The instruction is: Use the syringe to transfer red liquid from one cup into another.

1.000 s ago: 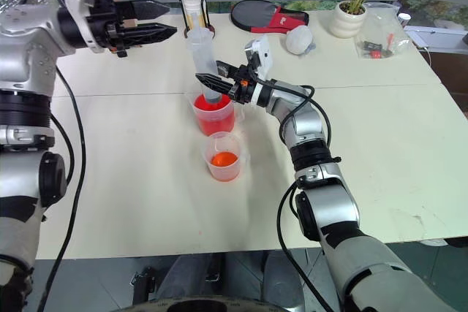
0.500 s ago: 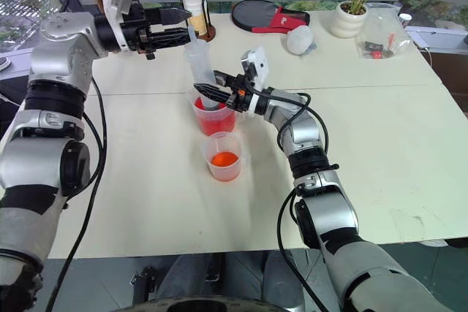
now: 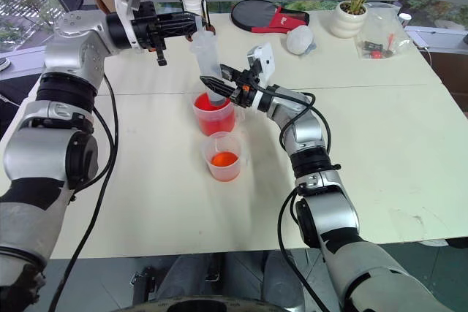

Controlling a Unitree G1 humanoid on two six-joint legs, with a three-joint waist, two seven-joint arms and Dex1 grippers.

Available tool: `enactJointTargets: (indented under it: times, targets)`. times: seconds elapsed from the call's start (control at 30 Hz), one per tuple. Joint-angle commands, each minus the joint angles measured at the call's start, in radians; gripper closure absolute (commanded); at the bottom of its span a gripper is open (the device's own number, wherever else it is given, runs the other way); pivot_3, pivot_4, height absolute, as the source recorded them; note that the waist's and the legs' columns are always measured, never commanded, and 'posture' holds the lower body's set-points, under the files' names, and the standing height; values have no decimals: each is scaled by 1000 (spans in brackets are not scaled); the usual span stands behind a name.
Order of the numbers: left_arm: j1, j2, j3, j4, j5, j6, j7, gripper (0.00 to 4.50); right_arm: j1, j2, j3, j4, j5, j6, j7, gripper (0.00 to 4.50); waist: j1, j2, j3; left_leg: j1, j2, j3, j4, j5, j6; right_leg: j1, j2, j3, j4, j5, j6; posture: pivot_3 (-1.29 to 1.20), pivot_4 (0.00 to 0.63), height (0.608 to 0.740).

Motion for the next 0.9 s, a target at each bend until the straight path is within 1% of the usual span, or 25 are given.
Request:
enactJointTargets:
  times: [0.03, 0.23, 0.4, 0.5, 0.67, 0.8, 0.9]
  targets:
    - [-108, 31, 90, -15, -42, -33, 54, 4463, 7, 30, 51, -10, -14, -14, 45, 3118, 0, 0, 0, 0, 0, 0, 0, 0, 0, 0, 0, 0, 0, 0, 0, 0, 150, 740]
    - [-137, 35, 101, 6, -43, -43, 59, 4463, 13, 49, 55, -7, -19, -17, 43, 3118, -1, 0, 0, 0, 0, 0, 0, 0, 0, 0, 0, 0, 0, 0, 0, 0, 150, 740]
    - [-129, 39, 101, 12, -35, -32, 41, 4463, 4, 55, 47, -1, -17, -21, 36, 3118, -1, 0, 0, 0, 0, 0, 0, 0, 0, 0, 0, 0, 0, 0, 0, 0, 150, 740]
    - [-117, 50, 97, -1, -40, 2, 2, 3566, -9, 51, 33, -7, -13, -23, 27, 3118, -5, 0, 0, 0, 0, 0, 0, 0, 0, 0, 0, 0, 0, 0, 0, 0, 150, 740]
    - [-55, 98, 77, -58, -26, 72, -40, 1148, -45, 31, -10, -72, 25, 14, -1, 3118, -19, 0, 0, 0, 0, -1, 0, 0, 0, -1, 0, 0, 1, 0, 0, 0, 150, 740]
    - [79, 178, 63, -162, -26, 162, -100, 1148, -68, 14, -42, -143, 64, 66, -28, 3118, -27, 1, 0, 1, 1, -1, -2, 0, 0, -1, 0, 1, 1, 0, 0, 0, 150, 740]
    - [203, 237, 72, -297, -38, 227, -80, 1148, -70, 10, -52, -187, 87, 93, -49, 3118, -30, 1, 0, 1, 2, -1, -2, 0, -1, -1, 0, 1, 2, 0, 0, 0, 150, 740]
